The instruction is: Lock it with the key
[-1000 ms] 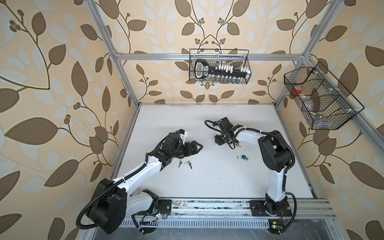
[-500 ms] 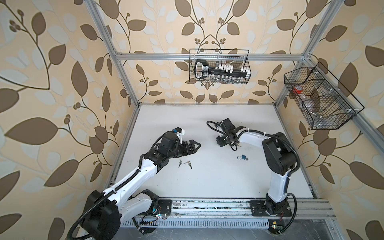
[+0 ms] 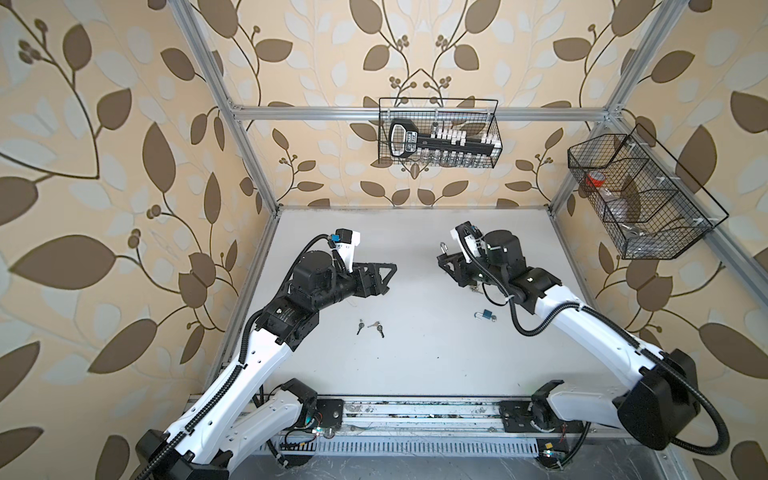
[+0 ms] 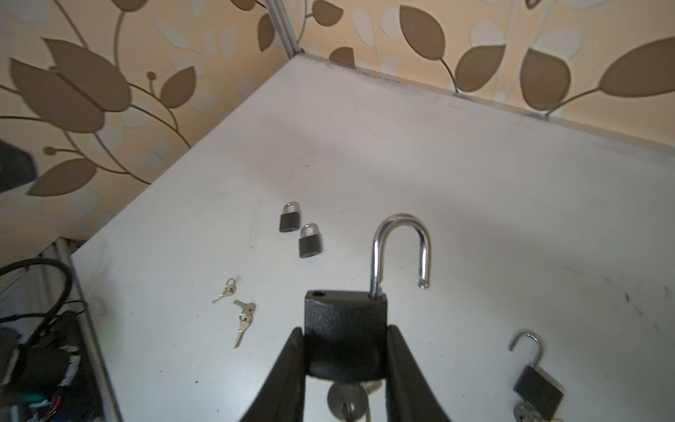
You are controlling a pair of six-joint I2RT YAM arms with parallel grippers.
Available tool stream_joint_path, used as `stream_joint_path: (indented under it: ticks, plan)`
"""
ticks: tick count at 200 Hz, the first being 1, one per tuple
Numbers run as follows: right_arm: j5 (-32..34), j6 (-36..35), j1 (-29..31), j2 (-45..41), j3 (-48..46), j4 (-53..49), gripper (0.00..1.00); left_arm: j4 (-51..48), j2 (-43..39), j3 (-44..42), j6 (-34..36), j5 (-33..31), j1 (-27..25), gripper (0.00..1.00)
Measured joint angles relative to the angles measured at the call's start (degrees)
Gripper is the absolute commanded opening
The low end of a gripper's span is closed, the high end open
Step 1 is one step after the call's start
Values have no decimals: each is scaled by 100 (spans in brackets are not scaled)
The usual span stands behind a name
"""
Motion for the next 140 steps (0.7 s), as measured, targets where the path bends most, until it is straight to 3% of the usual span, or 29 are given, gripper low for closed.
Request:
stream_joint_path:
  ticks: [36, 78, 111, 140]
  plan:
    - [-1091, -247, 0, -638, -142, 22, 0, 214, 225, 289, 179, 748, 0, 70]
    - [-2492, -310, 24, -726, -142, 72, 0, 732, 503, 343, 122, 1628, -2, 76]
    - [-3298, -310, 129, -542, -140, 72, 0, 994, 516, 343, 70, 1915, -66, 75]
    - [-3650, -310, 323, -369, -83, 63, 0, 1143, 564, 345, 28, 2092, -168, 67]
